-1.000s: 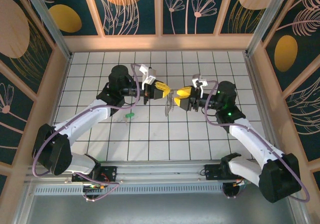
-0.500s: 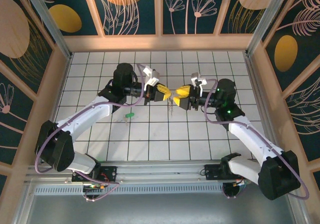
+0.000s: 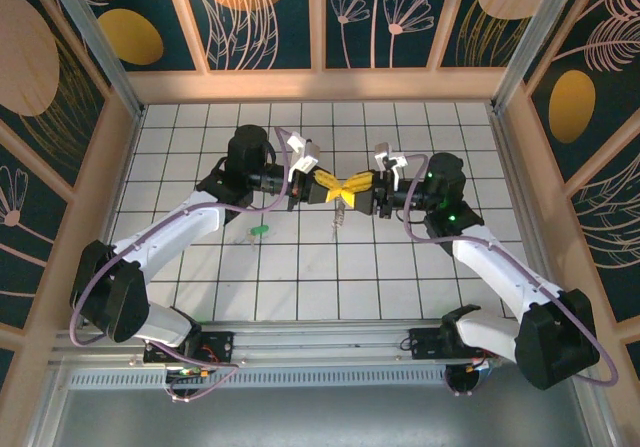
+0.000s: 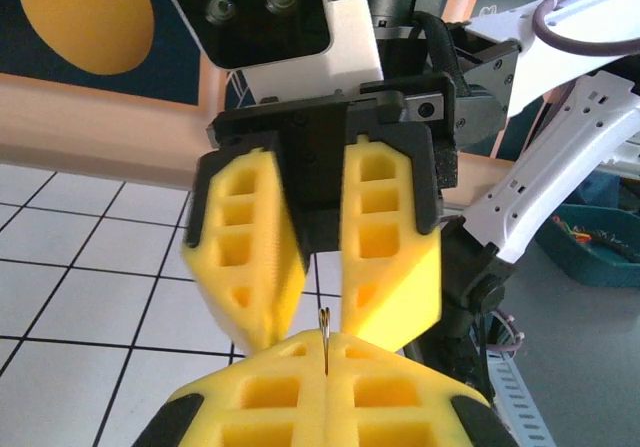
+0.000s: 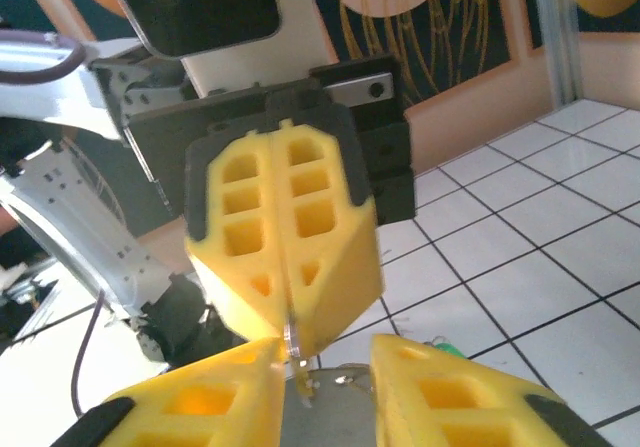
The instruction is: Put the keys on the keyring
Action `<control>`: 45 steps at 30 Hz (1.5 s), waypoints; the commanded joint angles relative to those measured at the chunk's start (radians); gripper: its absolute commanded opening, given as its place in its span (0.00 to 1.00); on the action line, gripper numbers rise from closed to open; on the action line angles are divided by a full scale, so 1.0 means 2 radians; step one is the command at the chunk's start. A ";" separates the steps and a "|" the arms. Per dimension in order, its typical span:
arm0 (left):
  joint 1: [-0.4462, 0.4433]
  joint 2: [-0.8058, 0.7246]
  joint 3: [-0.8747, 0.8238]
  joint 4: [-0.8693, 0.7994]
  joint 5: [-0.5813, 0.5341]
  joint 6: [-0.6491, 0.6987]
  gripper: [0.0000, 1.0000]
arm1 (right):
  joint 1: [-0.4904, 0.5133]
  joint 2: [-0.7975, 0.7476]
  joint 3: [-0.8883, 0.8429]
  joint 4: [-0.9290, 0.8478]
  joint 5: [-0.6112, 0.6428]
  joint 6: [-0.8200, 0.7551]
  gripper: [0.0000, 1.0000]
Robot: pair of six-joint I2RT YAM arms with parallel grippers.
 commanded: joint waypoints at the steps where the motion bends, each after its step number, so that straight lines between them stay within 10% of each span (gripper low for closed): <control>1: -0.004 0.002 0.017 -0.002 0.018 0.011 0.00 | 0.005 0.005 0.019 0.021 -0.010 -0.005 0.13; 4: -0.005 0.002 0.017 -0.002 0.020 0.011 0.00 | 0.006 0.005 0.018 0.024 -0.011 -0.005 0.00; 14: -0.003 -0.069 -0.047 0.128 -0.151 -0.091 0.32 | -0.013 -0.023 -0.008 0.063 0.020 0.016 0.00; 20: -0.001 -0.102 -0.096 0.196 -0.222 -0.161 0.35 | -0.017 -0.048 -0.026 0.101 0.027 0.038 0.00; 45: 0.000 -0.048 -0.134 0.405 -0.071 -0.295 0.31 | 0.007 -0.008 -0.031 0.291 -0.002 0.164 0.00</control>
